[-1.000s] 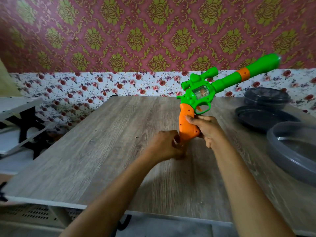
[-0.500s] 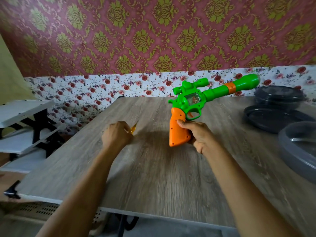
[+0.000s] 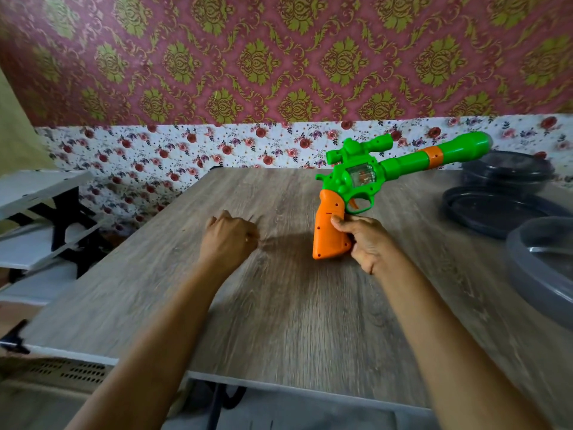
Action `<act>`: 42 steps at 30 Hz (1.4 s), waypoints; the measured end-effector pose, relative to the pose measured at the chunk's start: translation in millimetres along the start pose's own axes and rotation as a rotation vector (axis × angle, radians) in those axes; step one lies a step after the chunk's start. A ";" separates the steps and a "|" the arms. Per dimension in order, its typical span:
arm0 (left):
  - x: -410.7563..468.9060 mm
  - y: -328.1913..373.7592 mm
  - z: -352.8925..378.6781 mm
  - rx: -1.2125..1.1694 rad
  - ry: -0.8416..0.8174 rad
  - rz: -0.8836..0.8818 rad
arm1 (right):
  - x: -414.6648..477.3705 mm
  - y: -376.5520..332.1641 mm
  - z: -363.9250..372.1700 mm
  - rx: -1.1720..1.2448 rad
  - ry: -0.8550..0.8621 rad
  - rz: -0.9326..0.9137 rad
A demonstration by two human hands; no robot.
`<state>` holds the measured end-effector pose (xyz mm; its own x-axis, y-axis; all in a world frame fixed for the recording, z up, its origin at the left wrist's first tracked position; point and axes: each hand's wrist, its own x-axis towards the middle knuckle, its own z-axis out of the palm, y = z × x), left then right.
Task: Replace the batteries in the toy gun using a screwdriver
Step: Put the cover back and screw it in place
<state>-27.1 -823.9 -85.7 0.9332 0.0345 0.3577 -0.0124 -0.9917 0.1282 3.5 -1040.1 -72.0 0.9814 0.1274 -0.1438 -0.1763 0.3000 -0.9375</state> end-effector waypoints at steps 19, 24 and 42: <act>5.8 5.0 7.6 -0.028 -0.036 0.060 | 6.6 7.9 -3.0 -0.052 0.019 -0.014; 5.0 4.2 10.4 0.037 -0.017 0.121 | 7.4 8.7 -3.1 -0.050 0.015 -0.011; -0.9 22.2 4.9 -0.410 0.125 0.105 | 19.9 17.6 -6.6 -0.110 0.007 0.004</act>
<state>-26.4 -846.5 -87.8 0.8689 -0.0239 0.4943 -0.2698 -0.8603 0.4326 20.4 -1038.5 -93.4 0.9813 0.1216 -0.1494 -0.1711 0.1941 -0.9659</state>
